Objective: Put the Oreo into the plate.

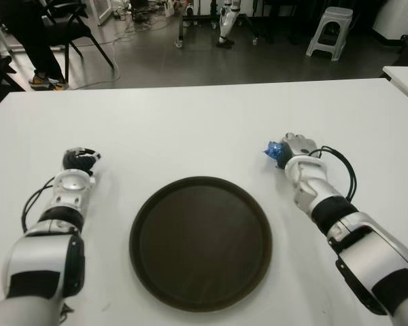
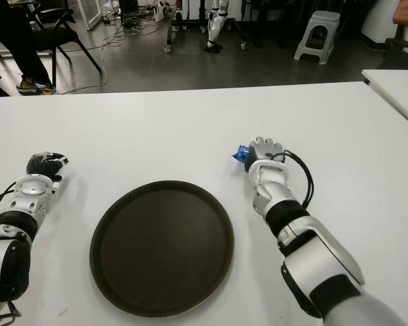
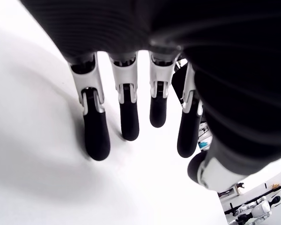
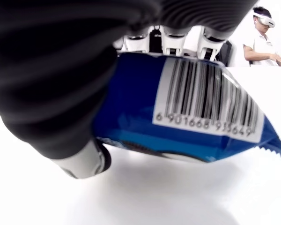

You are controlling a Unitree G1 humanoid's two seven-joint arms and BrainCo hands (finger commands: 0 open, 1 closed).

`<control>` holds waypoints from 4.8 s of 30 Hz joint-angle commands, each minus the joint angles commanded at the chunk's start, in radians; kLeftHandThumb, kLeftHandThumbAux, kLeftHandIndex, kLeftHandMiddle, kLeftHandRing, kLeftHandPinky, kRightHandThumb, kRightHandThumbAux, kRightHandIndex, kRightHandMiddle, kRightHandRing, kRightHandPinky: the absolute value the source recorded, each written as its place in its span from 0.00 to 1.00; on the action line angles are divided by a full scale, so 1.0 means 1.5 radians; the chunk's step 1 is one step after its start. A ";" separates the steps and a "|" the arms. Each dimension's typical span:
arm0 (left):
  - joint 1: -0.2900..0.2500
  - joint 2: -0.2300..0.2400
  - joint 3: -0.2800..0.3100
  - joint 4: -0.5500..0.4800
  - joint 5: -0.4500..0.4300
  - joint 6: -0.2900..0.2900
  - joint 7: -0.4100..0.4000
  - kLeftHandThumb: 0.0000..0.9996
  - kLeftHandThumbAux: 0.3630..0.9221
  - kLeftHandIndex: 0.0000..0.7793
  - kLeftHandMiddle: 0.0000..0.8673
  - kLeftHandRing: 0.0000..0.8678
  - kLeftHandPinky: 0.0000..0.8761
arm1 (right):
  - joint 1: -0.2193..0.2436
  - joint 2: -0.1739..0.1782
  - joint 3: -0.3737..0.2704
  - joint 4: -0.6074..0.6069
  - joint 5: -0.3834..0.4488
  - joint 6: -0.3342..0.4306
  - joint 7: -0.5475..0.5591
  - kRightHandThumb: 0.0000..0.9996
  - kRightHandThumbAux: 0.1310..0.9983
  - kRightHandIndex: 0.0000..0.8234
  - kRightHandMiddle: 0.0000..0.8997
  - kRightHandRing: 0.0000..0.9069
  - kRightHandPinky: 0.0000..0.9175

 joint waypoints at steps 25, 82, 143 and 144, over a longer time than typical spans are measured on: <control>-0.001 -0.001 0.005 0.000 -0.003 -0.001 -0.001 0.68 0.64 0.51 0.21 0.22 0.22 | 0.063 -0.021 -0.100 -0.035 0.024 -0.476 -0.500 0.71 0.68 0.51 0.00 0.00 0.00; -0.003 -0.001 -0.001 0.001 0.006 0.002 0.007 0.68 0.64 0.51 0.21 0.22 0.18 | 0.177 0.053 -0.256 -0.292 0.497 -0.475 0.185 0.71 0.67 0.52 0.05 0.00 0.00; -0.003 -0.001 -0.003 0.000 0.006 0.001 0.005 0.68 0.64 0.51 0.20 0.23 0.24 | 0.178 0.028 -0.243 -0.339 0.485 -0.410 0.502 0.71 0.67 0.52 0.09 0.00 0.00; -0.003 -0.001 -0.003 0.000 0.007 0.001 0.004 0.68 0.64 0.51 0.20 0.22 0.23 | 0.179 0.028 -0.241 -0.337 0.476 -0.426 0.494 0.71 0.67 0.52 0.09 0.01 0.00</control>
